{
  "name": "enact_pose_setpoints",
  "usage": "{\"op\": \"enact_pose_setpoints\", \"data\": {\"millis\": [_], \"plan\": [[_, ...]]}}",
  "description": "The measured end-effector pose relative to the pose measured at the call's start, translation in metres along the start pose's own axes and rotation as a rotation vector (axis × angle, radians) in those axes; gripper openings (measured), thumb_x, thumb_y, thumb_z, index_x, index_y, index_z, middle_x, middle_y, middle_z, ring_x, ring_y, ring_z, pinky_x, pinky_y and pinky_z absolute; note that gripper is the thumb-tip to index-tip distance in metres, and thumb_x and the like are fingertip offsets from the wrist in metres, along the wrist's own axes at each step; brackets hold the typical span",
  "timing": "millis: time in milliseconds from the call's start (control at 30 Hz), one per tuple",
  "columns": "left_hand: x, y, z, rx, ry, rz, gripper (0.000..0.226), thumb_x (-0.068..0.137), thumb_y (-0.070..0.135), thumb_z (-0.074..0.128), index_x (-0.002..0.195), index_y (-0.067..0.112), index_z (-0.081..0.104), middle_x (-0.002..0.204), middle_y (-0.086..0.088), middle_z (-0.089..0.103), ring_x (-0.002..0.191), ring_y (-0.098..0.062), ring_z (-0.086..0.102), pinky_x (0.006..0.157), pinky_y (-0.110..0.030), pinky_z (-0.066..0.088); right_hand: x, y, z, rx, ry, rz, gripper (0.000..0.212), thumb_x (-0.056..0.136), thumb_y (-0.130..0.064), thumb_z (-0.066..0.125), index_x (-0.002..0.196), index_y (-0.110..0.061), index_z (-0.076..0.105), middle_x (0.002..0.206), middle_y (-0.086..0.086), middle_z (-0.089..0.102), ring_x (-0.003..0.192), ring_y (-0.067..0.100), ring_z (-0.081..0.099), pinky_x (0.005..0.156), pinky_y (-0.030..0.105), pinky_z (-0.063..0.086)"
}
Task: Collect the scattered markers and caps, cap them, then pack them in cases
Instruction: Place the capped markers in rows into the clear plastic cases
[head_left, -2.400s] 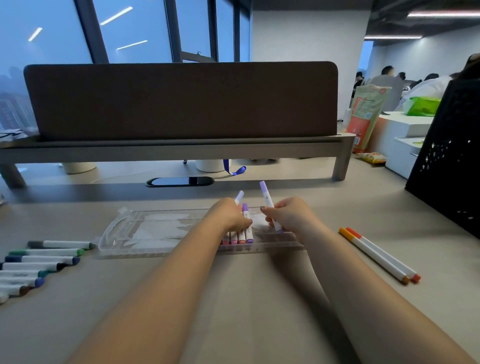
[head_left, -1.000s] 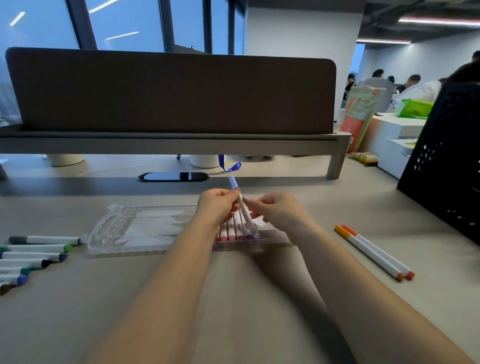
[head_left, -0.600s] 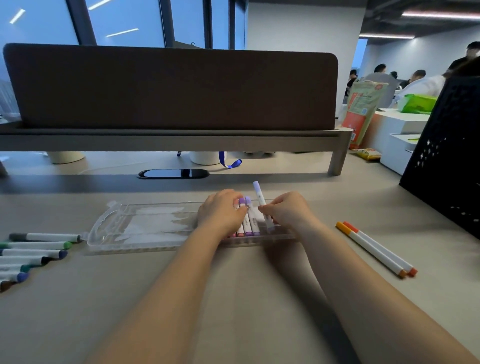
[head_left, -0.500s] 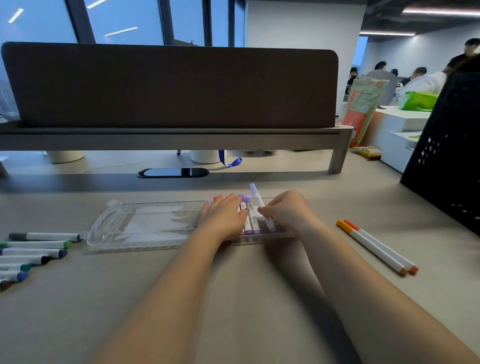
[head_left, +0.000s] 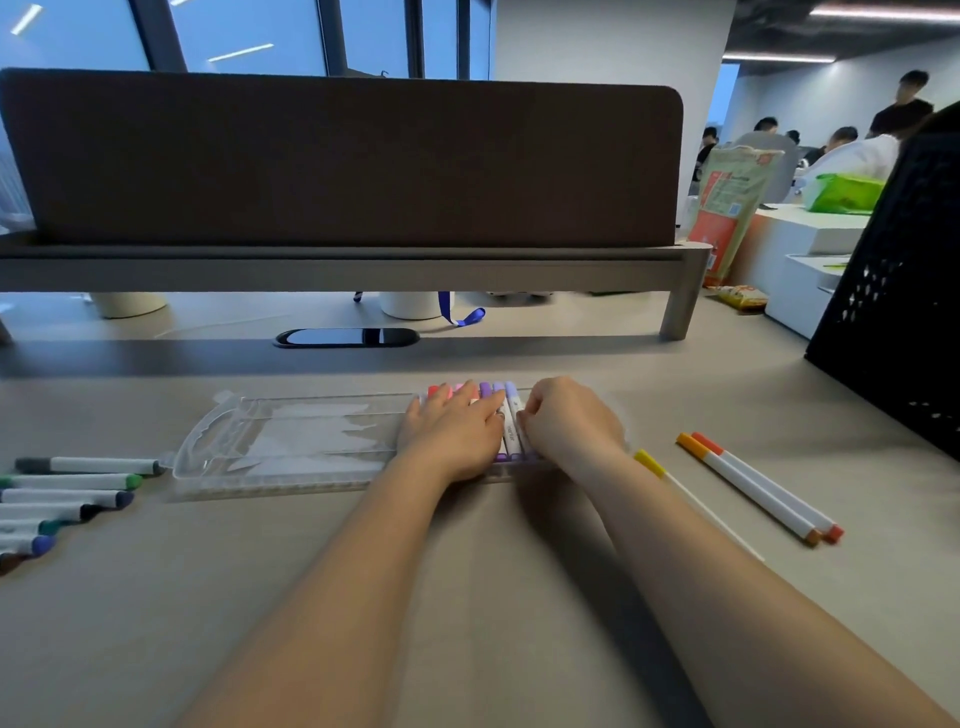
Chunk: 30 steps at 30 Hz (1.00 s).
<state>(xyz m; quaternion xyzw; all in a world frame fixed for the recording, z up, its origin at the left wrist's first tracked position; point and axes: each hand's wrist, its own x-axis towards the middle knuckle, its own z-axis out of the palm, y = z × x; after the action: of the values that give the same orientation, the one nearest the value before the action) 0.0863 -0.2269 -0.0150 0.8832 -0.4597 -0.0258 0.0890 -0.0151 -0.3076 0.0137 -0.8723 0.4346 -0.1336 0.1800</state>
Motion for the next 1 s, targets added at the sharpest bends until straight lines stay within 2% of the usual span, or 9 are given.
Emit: {"op": "enact_pose_setpoints", "data": {"millis": [200,267,333,400,467,600,700,867,1000], "plan": [[-0.004,0.004,0.000,0.013,0.069,0.007,0.047,0.099,0.041,0.018,0.146,0.041,0.024,0.156,0.009,0.023,0.142,-0.019,0.020,0.116,-0.045,0.016,-0.010,-0.006,-0.003,-0.100,0.022,-0.049,0.025,0.088,-0.010,0.058,0.112,-0.017,0.062,0.111,0.007,0.064,0.101,0.027,0.061,0.072,0.029,0.042],[-0.008,0.008,-0.006,0.017,0.132,0.008,0.044,0.099,0.038,0.023,0.140,0.036,0.039,0.148,0.008,0.038,0.133,-0.018,0.034,0.112,-0.041,0.023,-0.011,0.004,-0.011,0.003,0.036,-0.077,0.011,0.092,-0.019,0.056,0.099,-0.018,0.065,0.102,0.005,0.065,0.093,0.026,0.061,0.074,0.029,0.044],[-0.016,0.012,-0.012,0.038,0.266,0.004,0.039,0.098,0.037,0.031,0.127,0.030,0.055,0.134,0.006,0.053,0.120,-0.018,0.047,0.101,-0.035,0.031,-0.015,0.022,-0.025,0.209,0.078,-0.099,0.019,0.096,-0.032,0.052,0.086,-0.020,0.063,0.087,0.001,0.065,0.082,0.021,0.059,0.074,0.033,0.049],[-0.026,0.019,-0.016,-0.024,0.399,-0.017,0.031,0.095,0.037,0.042,0.116,0.027,0.062,0.123,0.005,0.058,0.112,-0.020,0.050,0.092,-0.031,0.037,-0.022,0.045,-0.045,0.360,0.125,-0.096,0.022,0.096,-0.036,0.052,0.085,-0.021,0.065,0.082,0.000,0.064,0.079,0.018,0.059,0.075,0.036,0.051],[-0.038,0.030,-0.015,-0.190,0.441,-0.020,0.020,0.091,0.034,0.052,0.105,0.026,0.065,0.117,0.002,0.057,0.109,-0.020,0.050,0.087,-0.029,0.038,-0.030,0.071,-0.063,0.387,0.147,-0.066,0.019,0.094,-0.034,0.056,0.087,-0.021,0.068,0.082,-0.001,0.066,0.081,0.018,0.060,0.076,0.036,0.051],[-0.059,0.063,-0.013,-0.563,0.213,-0.023,0.007,0.087,0.028,0.062,0.089,0.022,0.061,0.097,0.000,0.062,0.085,-0.016,0.056,0.076,-0.030,0.049,-0.045,0.123,-0.079,0.325,0.203,0.046,0.011,0.089,-0.030,0.063,0.079,-0.026,0.066,0.085,-0.001,0.068,0.084,0.019,0.061,0.076,0.035,0.051],[-0.067,0.082,-0.011,-0.684,0.040,-0.047,0.010,0.086,0.028,0.066,0.087,0.020,0.061,0.082,0.002,0.060,0.073,-0.015,0.059,0.062,-0.028,0.052,-0.057,0.151,-0.082,0.270,0.227,0.119,0.009,0.090,-0.029,0.060,0.085,-0.026,0.067,0.093,-0.001,0.068,0.089,0.020,0.059,0.076,0.034,0.049],[-0.071,0.092,0.007,-0.675,0.073,-0.029,0.007,0.084,0.029,0.066,0.082,0.025,0.061,0.085,0.004,0.064,0.086,-0.017,0.062,0.083,-0.036,0.053,-0.063,0.165,-0.077,0.022,0.110,0.277,0.024,0.089,-0.047,0.056,0.097,-0.026,0.065,0.097,0.001,0.064,0.091,0.023,0.057,0.074,0.032,0.049],[-0.071,0.089,0.011,-0.671,0.124,-0.030,0.005,0.085,0.030,0.064,0.085,0.025,0.064,0.086,0.006,0.065,0.087,-0.014,0.061,0.080,-0.031,0.049,-0.059,0.166,-0.074,0.023,0.081,0.301,0.025,0.087,-0.044,0.062,0.097,-0.022,0.067,0.093,0.004,0.065,0.088,0.025,0.059,0.071,0.031,0.047]]}}
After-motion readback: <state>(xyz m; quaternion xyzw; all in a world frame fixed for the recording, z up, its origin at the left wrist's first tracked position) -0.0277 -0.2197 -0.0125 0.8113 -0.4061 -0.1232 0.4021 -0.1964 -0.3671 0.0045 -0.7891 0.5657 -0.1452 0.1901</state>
